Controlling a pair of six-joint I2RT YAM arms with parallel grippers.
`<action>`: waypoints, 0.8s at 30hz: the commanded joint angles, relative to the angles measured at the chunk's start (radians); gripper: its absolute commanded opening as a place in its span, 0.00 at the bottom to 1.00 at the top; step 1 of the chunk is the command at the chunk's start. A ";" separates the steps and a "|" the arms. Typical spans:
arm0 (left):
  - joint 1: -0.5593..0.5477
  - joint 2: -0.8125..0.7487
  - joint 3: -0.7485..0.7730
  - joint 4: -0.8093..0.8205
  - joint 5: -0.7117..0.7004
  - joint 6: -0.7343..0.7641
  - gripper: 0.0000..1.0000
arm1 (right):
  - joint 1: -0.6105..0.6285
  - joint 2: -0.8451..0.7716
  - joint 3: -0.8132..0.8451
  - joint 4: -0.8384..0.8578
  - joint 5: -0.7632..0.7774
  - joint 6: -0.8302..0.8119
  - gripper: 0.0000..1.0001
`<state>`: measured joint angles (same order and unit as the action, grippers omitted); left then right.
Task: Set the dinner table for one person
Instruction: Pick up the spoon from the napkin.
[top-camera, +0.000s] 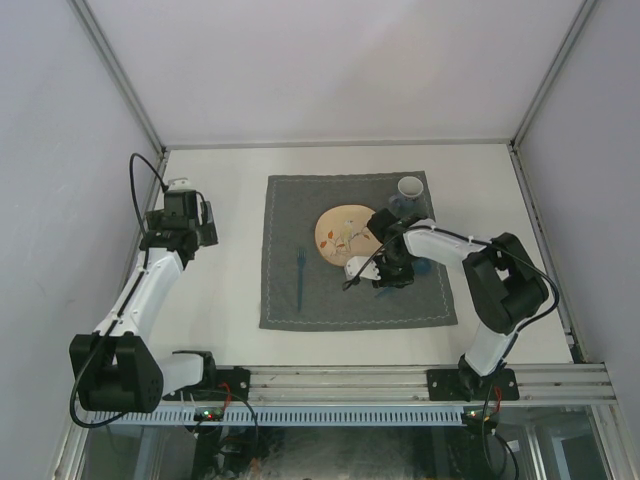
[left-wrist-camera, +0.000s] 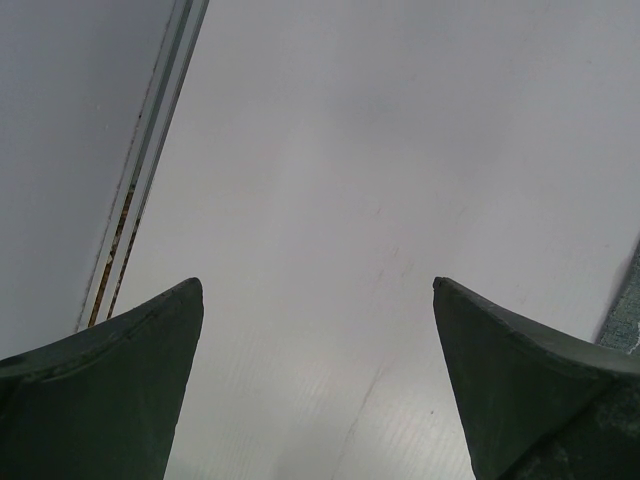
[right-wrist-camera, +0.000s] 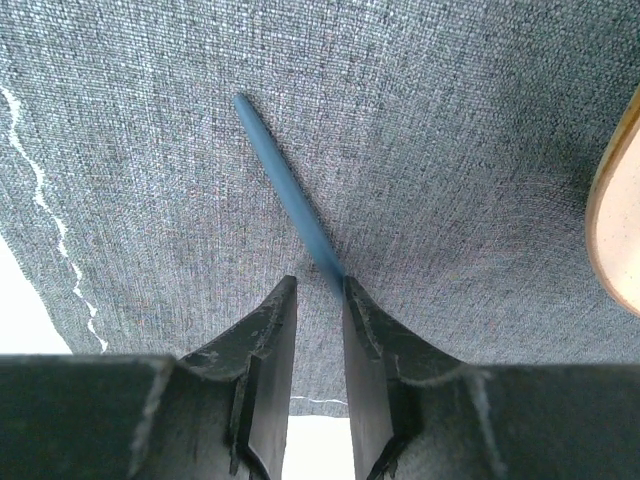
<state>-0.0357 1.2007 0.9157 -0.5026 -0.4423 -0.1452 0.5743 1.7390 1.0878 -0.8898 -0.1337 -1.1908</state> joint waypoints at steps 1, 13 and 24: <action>0.008 -0.010 -0.011 0.026 -0.017 0.018 1.00 | -0.007 0.021 0.031 0.000 -0.025 0.005 0.23; 0.009 -0.011 -0.011 0.026 -0.022 0.020 1.00 | -0.016 0.047 0.031 0.022 -0.028 0.009 0.20; 0.010 -0.010 -0.008 0.025 -0.025 0.019 1.00 | -0.027 0.020 0.030 -0.002 0.011 0.005 0.01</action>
<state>-0.0338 1.2007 0.9157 -0.5022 -0.4435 -0.1383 0.5545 1.7790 1.1038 -0.8745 -0.1356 -1.1839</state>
